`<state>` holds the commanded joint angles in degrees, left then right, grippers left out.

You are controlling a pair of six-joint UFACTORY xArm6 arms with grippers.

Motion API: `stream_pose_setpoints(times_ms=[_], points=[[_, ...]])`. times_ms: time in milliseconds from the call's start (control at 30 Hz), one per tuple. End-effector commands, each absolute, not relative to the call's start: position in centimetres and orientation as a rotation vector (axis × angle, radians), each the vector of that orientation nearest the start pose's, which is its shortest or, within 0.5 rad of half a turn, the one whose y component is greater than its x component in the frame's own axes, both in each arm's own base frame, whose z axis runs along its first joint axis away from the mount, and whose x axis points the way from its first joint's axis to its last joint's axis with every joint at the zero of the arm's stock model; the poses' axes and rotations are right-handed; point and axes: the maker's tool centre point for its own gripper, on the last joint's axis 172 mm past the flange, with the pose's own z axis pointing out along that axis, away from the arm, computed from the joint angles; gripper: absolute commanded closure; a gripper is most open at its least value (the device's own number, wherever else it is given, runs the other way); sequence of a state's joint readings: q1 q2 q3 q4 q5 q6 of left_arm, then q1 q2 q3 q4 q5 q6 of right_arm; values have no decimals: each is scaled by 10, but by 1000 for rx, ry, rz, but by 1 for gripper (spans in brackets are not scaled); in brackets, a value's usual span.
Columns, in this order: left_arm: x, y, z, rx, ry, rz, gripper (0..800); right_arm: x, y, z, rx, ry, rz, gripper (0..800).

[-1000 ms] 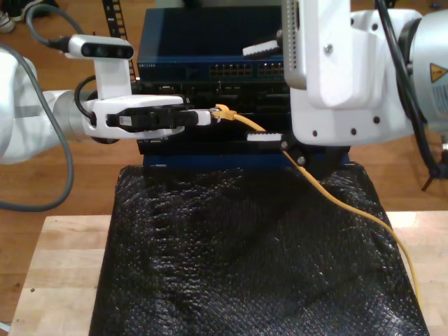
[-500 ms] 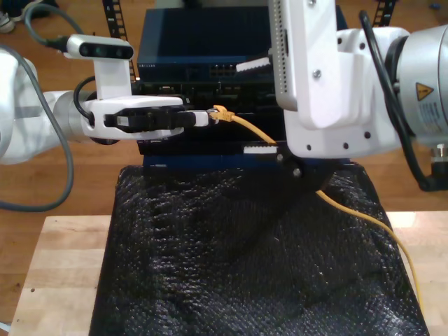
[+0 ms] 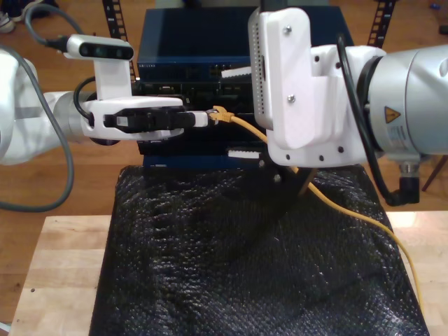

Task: Grab the cable and plug it in

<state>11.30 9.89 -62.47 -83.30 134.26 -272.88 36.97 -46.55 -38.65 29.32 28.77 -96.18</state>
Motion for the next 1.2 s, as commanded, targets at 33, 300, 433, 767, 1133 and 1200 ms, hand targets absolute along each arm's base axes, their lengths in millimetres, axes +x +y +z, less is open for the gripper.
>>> stream_pose_setpoints(times_ms=[33, 300, 433, 767, 1133, 1200], points=[[339, -181, 449, 903, -810, 391, 798, 337, 292, 472, 1426, 2226, 1538, 102], [338, -181, 449, 911, -796, 364, 798, 337, 292, 464, 1439, 2234, 1525, 259], [336, -180, 451, 907, -788, 340, 798, 335, 295, 464, 1432, 2242, 1527, 257], [335, -180, 451, 910, -781, 329, 798, 337, 296, 470, 1423, 2215, 1552, 332], [331, -178, 453, 901, -774, 302, 798, 333, 301, 468, 1411, 2229, 1557, 389], [331, -178, 454, 899, -774, 302, 798, 333, 301, 467, 1412, 2230, 1555, 389]])
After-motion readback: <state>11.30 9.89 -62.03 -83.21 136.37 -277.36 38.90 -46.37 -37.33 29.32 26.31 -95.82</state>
